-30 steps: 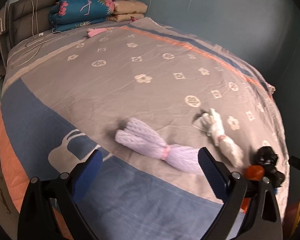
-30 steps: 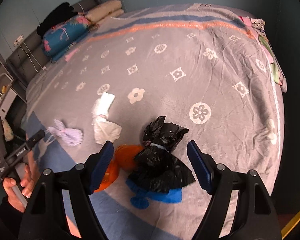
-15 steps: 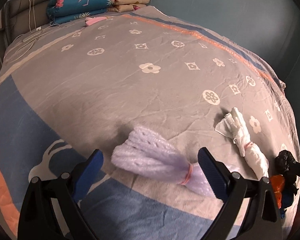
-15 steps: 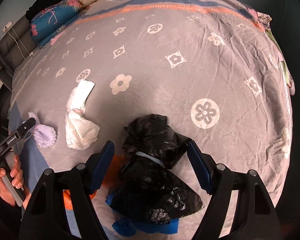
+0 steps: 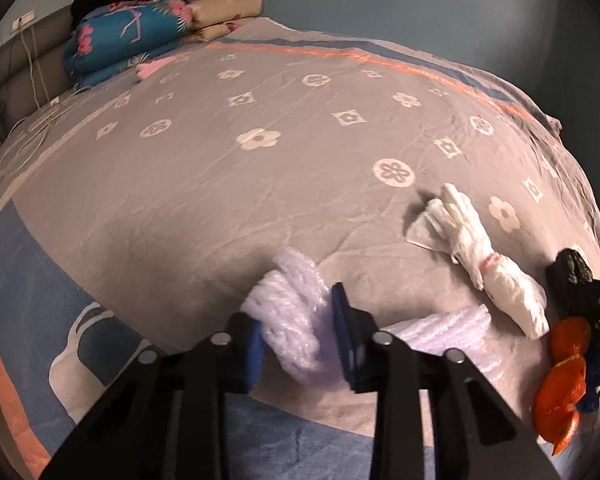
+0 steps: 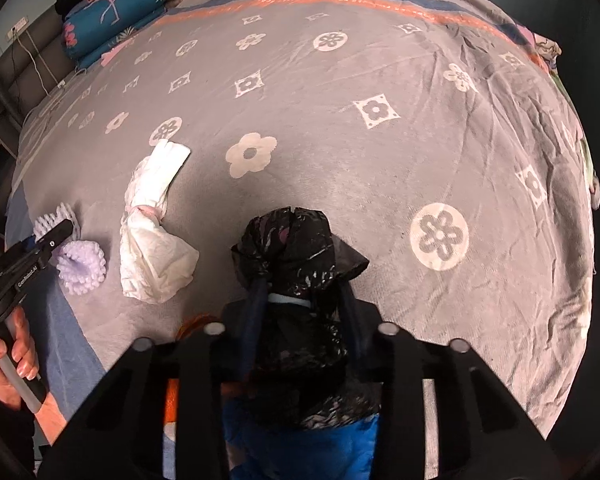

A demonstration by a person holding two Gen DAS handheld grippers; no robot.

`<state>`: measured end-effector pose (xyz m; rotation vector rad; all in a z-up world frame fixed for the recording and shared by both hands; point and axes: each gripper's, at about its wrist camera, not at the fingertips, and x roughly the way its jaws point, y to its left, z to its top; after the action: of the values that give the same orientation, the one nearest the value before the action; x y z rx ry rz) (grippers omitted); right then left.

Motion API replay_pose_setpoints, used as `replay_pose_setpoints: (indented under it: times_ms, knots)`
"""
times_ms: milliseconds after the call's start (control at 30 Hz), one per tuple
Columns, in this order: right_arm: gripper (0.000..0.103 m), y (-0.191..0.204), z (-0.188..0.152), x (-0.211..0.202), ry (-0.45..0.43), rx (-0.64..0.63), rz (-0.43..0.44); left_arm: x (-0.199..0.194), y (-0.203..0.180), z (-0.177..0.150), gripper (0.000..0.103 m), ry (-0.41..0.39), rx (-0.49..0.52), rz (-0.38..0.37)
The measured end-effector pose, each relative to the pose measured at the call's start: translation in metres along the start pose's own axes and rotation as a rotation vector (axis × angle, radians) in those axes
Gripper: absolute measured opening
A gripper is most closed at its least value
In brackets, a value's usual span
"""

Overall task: Collect trash
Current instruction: 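Grasp the second black bag with the right gripper while the left grasps the white mesh net, then lift and carry the black bag and white mesh net over the bin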

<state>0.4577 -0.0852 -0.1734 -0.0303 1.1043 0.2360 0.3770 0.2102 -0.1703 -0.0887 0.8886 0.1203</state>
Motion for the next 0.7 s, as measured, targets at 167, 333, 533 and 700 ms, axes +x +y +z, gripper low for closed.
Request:
replay_pose_setpoints:
  times_ms: [167, 333, 533, 700]
  knots:
    - [0.022, 0.006, 0.000, -0.004, -0.016, -0.010, -0.013, -0.013, -0.006, 0.001, 0.023, -0.018, 0.013, -0.004]
    - [0.019, 0.009, -0.002, -0.024, -0.058, -0.023, -0.009, -0.042, -0.010, 0.002, 0.023, -0.066, 0.022, -0.015]
    - [0.019, 0.005, -0.007, -0.060, -0.100, 0.006, 0.047, -0.081, -0.008, -0.002, 0.023, -0.113, -0.013, -0.040]
    - [0.019, 0.003, -0.021, -0.095, -0.126, 0.016, 0.105, -0.114, -0.016, -0.012, 0.023, -0.141, -0.016, -0.067]
